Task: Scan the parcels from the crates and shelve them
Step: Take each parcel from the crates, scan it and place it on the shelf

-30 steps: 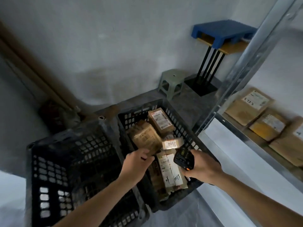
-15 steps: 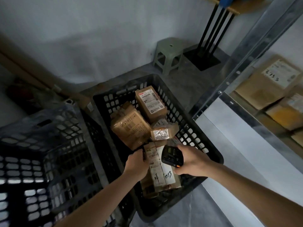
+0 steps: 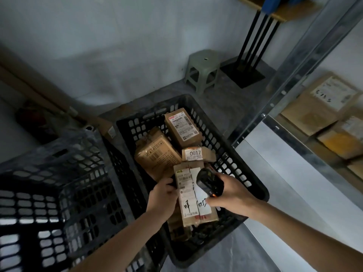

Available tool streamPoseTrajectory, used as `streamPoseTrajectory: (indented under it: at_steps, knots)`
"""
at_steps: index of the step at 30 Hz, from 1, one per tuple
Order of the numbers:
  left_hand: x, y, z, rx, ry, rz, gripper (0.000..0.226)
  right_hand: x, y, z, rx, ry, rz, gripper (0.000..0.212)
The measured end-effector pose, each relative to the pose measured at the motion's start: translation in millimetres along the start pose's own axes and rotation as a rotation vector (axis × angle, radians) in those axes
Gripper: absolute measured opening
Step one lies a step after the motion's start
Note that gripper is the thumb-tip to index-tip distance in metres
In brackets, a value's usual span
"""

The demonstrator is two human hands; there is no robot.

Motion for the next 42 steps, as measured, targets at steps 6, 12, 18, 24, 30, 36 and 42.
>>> streamPoseTrajectory:
  at_steps: [6, 12, 18, 24, 30, 36, 42]
  knots:
    - [-24.9, 35.6, -24.5, 0.062, 0.223, -0.024, 0.028, -23.3, 31.9, 31.3, 0.017, -0.117, -0.093, 0.038]
    - [-48.3, 78.7, -63.3, 0.204, 0.331, 0.085, 0.032, -51.0, 91.2, 60.5, 0.02, -0.269, -0.27, 0.041]
    - [-70.0, 137.4, -95.9, 0.323, 0.361, 0.258, 0.04, -77.0, 157.0, 82.6, 0.02, -0.401, -0.435, 0.037]
    - [-77.5, 191.2, -119.4, 0.401, 0.341, 0.402, 0.041, -94.2, 215.2, 88.3, 0.067, -0.457, -0.522, 0.038]
    - [-58.8, 228.2, -134.4, 0.421, 0.332, 0.379, 0.032, -124.1, 264.2, 86.2, 0.071, -0.517, -0.63, 0.05]
    - [-31.6, 270.7, -162.8, 0.447, 0.297, 0.381, 0.024, -168.8, 315.0, 75.2, 0.051, -0.517, -0.676, 0.043]
    - [-11.3, 313.1, -192.1, 0.444, 0.261, 0.465, 0.028, -206.8, 355.2, 58.4, 0.101, -0.562, -0.711, 0.037]
Point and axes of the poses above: each hand's wrist, its own y-axis away from the middle knuckle, its own x-axis out of the palm, z = x × y, the point moved 5 cm from there along -y, towards the middle knuckle, and after that the axes turned 10 degrees about -z, right-handed, at the moved point
